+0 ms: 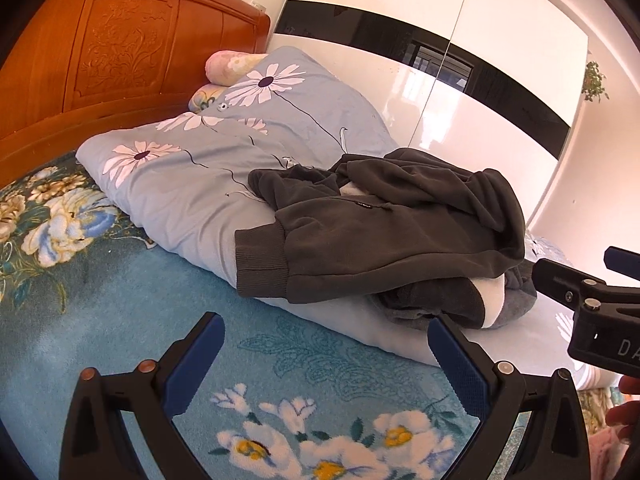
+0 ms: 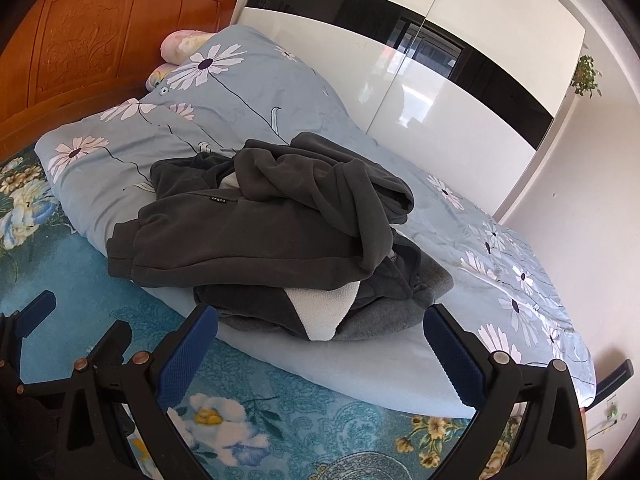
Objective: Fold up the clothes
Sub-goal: 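Reach the right gripper toward the dark grey clothes pile on the duvet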
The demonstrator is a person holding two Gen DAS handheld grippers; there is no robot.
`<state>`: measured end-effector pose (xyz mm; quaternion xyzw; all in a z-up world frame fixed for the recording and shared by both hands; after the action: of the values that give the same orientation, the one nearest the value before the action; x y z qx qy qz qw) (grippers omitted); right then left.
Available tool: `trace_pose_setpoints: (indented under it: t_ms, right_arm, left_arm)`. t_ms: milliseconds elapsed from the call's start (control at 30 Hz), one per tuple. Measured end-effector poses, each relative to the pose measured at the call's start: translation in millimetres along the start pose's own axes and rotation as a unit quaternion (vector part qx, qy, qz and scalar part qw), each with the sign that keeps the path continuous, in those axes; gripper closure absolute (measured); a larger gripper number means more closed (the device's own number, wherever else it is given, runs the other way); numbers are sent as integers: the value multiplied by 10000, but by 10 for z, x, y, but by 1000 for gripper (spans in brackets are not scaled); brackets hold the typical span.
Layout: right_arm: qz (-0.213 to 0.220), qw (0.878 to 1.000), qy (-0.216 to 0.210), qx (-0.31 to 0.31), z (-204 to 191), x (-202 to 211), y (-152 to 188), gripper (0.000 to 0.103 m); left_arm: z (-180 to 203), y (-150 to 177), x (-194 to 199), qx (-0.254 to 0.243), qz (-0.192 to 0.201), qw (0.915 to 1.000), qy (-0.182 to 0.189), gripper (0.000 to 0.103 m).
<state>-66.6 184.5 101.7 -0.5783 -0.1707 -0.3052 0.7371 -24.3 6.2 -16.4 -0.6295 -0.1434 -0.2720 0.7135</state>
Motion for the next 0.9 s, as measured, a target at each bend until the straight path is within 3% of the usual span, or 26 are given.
trace_pose_setpoints:
  t_ms: [833,900]
  right_arm:
    - [-308,9993,-102,202,-183,-141,104,0]
    - [-151,9994,-141,289,-135,-170,4,0]
  left_arm:
    - [-57,10,-72,-67,-115,9999,-56,0]
    - [-86,0,-68,-3,-110,9999,-55,0]
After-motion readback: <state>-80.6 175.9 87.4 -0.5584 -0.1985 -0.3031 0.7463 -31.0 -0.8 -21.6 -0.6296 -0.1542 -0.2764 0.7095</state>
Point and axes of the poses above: each gripper's, at about its wrist camera, not at the fingertips, and x roughly against the way its jaws point, z to its right, y to its underside, the point moved 3 cm from there along -x, roughly the way its jaws point, and after that the axes turned 9 degrees about -x, right-handed, at the moved point
